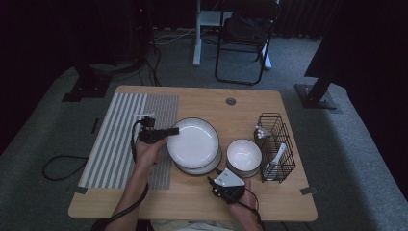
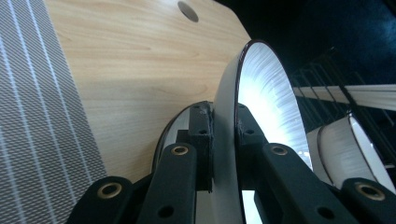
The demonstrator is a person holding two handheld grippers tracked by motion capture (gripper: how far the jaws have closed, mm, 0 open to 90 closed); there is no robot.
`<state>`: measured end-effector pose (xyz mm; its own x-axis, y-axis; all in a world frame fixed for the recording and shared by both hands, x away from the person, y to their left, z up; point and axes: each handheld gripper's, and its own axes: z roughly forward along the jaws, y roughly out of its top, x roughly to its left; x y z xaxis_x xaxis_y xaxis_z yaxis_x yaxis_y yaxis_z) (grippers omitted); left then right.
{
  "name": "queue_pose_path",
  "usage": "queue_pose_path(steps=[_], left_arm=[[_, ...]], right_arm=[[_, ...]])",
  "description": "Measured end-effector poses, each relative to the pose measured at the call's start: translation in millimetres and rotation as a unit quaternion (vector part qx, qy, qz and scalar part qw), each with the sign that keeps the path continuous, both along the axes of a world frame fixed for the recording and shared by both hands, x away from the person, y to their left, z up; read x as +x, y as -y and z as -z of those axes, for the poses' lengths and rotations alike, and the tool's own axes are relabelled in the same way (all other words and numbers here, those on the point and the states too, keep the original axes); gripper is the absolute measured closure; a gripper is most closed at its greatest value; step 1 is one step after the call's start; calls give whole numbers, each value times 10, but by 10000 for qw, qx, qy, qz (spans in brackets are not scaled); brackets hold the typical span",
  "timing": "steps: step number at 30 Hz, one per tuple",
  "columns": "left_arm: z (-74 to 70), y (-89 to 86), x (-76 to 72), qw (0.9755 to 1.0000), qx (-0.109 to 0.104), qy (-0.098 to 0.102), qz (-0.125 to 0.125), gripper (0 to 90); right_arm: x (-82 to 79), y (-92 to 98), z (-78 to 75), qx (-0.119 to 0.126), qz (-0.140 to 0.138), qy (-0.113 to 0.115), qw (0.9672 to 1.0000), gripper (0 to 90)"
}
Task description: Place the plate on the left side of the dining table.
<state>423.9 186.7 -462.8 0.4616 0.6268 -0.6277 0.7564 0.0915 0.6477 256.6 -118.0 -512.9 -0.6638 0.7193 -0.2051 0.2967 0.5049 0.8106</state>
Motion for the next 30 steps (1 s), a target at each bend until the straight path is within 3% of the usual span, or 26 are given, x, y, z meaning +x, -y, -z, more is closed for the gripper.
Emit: queue_pose_path(steps=[5, 15, 30], left_arm=[[-39, -103, -4, 9999, -64, 31, -85, 827], [-43, -337, -25, 9992, -199, 58, -348, 824], [-68, -613, -51, 9976, -212, 77, -661, 822]], right_arm=[[-28, -27, 51, -62, -171, -178, 9997, 565], [-10, -42, 120, -13, -184, -409, 9990, 518], [21, -47, 126, -72, -252, -580, 9980, 490]])
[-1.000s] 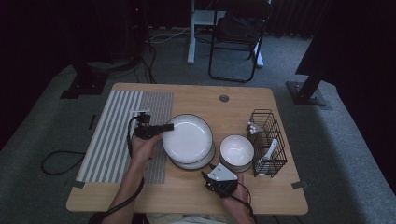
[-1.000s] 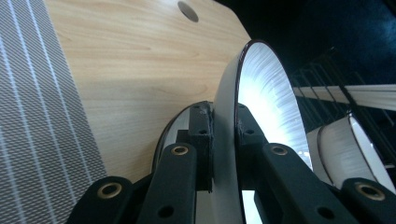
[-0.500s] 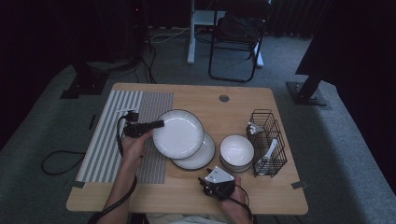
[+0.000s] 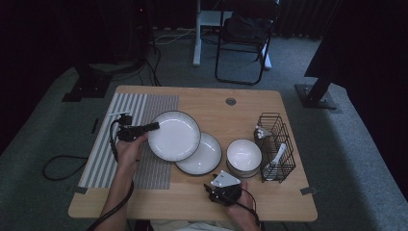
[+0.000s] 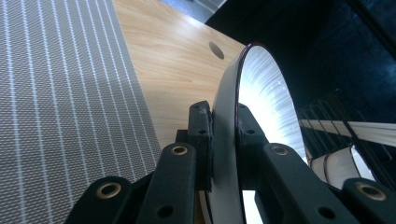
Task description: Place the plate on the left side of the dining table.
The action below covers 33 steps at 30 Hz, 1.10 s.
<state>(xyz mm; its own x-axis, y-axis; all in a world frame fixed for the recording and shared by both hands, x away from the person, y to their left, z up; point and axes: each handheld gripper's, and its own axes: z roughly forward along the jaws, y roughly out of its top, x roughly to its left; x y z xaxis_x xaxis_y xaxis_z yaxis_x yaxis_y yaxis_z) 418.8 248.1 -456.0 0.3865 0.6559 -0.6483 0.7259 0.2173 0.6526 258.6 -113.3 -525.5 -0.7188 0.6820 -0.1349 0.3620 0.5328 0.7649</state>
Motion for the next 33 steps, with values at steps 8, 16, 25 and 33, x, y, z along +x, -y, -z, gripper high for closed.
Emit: queue_pose_path(steps=[8, 16, 25, 33], left_arm=[[20, -171, -21, 9998, -89, -63, -179, 822], [19, -296, -42, 9994, -54, -67, -347, 822], [56, -451, -55, 9986, 43, -142, -502, 822], [53, -633, -57, 9970, 27, -136, -759, 821]], right_arm=[[13, -1, 2, -3, -20, -60, 10000, 473], [11, -4, 3, -12, -28, -50, 10000, 456], [15, -2, 3, -13, -56, -58, 10000, 455], [13, -5, 3, -22, -65, -34, 10000, 455]])
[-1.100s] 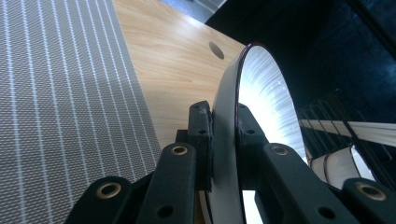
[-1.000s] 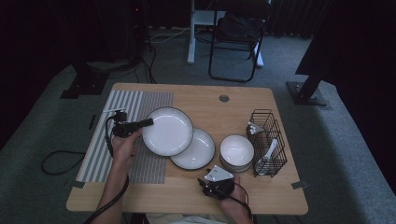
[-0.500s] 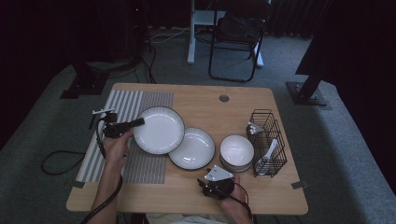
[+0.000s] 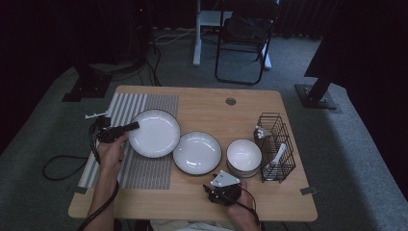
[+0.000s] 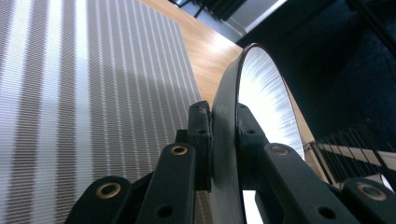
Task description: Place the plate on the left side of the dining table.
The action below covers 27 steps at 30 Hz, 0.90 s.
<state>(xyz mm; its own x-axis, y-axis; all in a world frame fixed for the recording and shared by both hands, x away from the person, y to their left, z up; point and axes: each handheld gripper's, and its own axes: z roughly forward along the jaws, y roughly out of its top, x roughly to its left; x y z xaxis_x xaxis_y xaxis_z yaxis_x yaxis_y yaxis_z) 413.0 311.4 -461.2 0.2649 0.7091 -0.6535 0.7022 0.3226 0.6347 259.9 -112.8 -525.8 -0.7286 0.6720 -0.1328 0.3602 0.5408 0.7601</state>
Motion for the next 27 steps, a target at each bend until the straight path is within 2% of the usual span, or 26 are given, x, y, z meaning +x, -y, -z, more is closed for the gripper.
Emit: queue_pose_path(steps=[8, 19, 27], left_arm=[[-2, -162, -21, 9996, 138, -14, -259, 821], [86, -315, -7, 9987, 93, -91, -501, 821], [148, -407, 8, 9977, 184, -195, -617, 821]], right_arm=[[-1, -2, 0, -5, -2, 3, 10000, 455], [2, -5, 0, -1, -23, 4, 10000, 455], [4, -4, 0, 0, -28, 10, 10000, 455]])
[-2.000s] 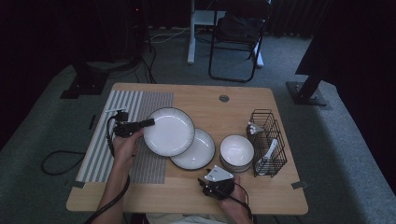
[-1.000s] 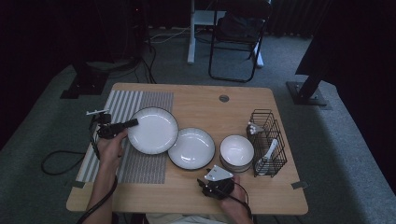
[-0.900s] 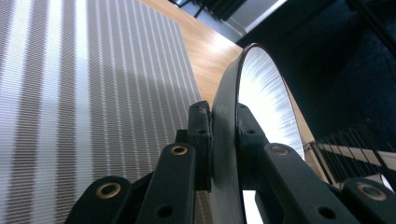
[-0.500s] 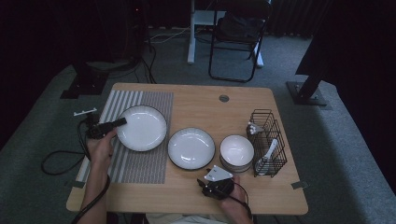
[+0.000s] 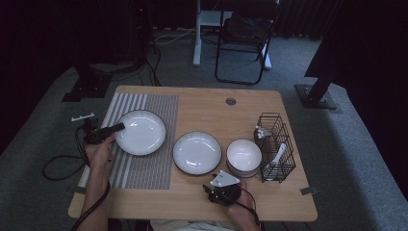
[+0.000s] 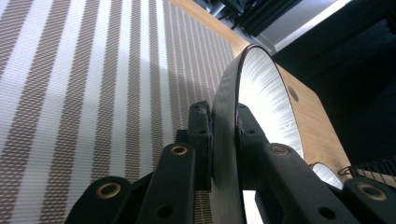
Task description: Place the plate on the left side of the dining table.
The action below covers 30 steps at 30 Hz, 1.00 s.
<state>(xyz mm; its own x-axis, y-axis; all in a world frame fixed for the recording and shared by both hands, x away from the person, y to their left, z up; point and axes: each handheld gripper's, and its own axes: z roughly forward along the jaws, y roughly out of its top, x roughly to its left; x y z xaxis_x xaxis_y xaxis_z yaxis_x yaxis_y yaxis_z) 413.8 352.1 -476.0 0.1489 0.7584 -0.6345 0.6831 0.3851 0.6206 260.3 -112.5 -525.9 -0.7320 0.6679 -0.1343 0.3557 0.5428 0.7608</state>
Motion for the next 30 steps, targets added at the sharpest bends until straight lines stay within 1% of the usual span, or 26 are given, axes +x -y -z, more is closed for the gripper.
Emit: queue_pose_path(steps=[4, 5, 11, 14, 22, 23, 30], left_arm=[[29, -28, 11, 10000, 19, -41, -65, 821], [59, -49, 17, 9999, 27, -92, -96, 821], [128, -100, 33, 9996, 23, -190, -182, 820], [152, -128, 48, 9995, -12, -246, -213, 820], [169, -143, 72, 9993, -8, -286, -254, 819], [174, -144, 75, 9992, -35, -295, -261, 819], [191, -139, 85, 9991, 19, -338, -263, 816]], right_arm=[[-3, -1, 0, -3, 1, -1, 10000, 455], [-3, -2, 0, -6, 0, 3, 10000, 455], [-3, -4, 0, -7, -5, 6, 10000, 453], [-5, -5, 0, -6, -6, 6, 10000, 453], [-7, -6, -1, -13, -1, 10, 10000, 452], [-7, -6, -1, -13, -1, 10, 10000, 452], [-9, -7, -1, -17, -2, 9, 10000, 451]])
